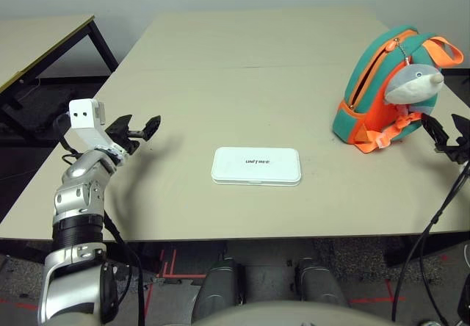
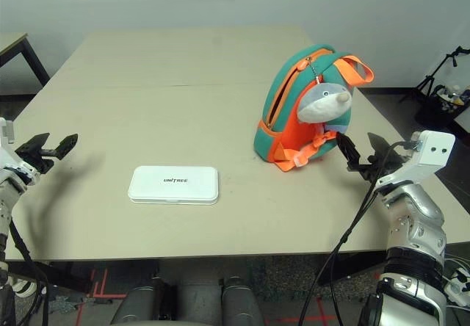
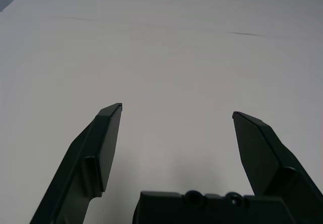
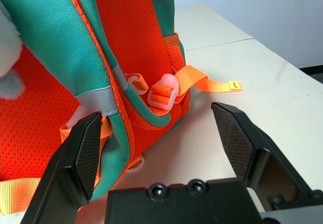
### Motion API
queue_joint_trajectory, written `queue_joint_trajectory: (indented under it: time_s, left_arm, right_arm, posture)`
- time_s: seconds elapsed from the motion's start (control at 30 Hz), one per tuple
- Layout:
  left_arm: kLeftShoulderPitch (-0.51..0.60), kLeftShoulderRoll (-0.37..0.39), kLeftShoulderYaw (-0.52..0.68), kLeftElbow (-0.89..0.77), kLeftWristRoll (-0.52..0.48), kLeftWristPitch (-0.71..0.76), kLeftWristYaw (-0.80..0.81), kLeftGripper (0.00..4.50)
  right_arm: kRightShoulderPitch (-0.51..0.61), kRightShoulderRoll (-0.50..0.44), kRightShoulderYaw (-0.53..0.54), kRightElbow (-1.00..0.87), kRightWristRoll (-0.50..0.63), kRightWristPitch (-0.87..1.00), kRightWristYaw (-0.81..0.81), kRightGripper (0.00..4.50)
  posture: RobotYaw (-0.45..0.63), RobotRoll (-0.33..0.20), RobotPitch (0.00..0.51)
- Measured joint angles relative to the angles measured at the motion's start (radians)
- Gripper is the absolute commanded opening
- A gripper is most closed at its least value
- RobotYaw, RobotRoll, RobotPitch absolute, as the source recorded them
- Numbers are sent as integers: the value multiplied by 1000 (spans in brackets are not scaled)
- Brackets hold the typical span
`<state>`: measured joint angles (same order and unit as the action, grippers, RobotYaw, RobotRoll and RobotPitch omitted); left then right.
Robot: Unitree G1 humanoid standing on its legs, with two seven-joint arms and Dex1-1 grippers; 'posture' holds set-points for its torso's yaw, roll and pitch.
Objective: Put the pencil case into the backpack and zip it.
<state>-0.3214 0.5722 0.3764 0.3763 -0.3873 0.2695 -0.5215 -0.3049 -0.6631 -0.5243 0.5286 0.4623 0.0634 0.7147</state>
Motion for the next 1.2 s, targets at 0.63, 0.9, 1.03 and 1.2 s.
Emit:
queue_joint_trajectory:
  time_s: [0.63, 0.9, 1.03, 1.2]
  left_arm:
    - [-103, 106, 45, -283, -309, 604, -56, 4500]
    - [-195, 156, 132, -352, -597, 1121, -23, 4500]
    - [-221, 116, 167, -323, -629, 1233, 19, 4500]
    - [-198, 100, 175, -293, -652, 1323, 33, 4500]
  right_arm:
    - [265, -162, -219, -521, 435, 767, -130, 4475]
    - [276, -286, -258, -663, 951, 1352, -327, 4475]
    - [179, -240, -90, -657, 1041, 1380, -459, 4324]
    - [45, -205, 87, -564, 1020, 1427, -601, 3034]
  posture:
    - [-32, 0, 22]
    - [-37, 0, 26]
    - [-22, 0, 28]
    - [12, 0, 32]
